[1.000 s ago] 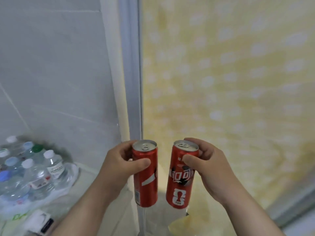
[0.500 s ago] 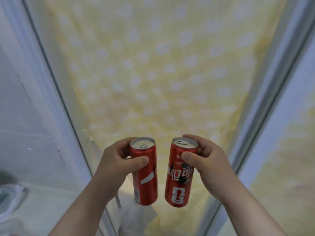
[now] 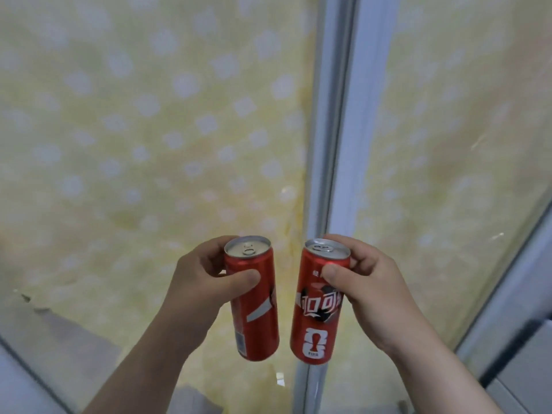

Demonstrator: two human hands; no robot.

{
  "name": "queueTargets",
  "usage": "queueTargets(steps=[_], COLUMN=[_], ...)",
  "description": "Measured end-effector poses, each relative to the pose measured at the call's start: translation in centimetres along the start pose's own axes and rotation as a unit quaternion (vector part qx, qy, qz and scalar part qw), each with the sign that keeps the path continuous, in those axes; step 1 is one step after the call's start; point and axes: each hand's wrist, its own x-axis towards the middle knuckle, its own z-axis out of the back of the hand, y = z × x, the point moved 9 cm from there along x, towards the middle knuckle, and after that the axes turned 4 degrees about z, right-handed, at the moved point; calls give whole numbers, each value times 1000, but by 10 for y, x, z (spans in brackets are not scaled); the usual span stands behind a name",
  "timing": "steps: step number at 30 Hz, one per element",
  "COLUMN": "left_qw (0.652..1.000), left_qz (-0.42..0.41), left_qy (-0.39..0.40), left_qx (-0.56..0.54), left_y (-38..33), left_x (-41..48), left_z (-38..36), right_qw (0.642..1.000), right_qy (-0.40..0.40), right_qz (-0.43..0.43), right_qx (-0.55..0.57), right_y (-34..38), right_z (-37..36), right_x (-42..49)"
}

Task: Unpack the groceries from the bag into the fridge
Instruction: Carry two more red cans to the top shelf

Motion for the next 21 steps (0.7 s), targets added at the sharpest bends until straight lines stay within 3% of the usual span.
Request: queueTargets(steps=[9, 21], left_qw=[983, 928], left_qz=[1, 22], left_qy=[183, 367], left_qx=[-30, -67], left_y=[1, 35], left_x=[30, 39], left_z=[-72, -148], right_qw=[988, 935], right_qy=[-143, -334], right_qz=[-4, -19], right_qx=[-53, -122], right_y=[7, 31], right_z=[59, 102], right_x=[-22, -97])
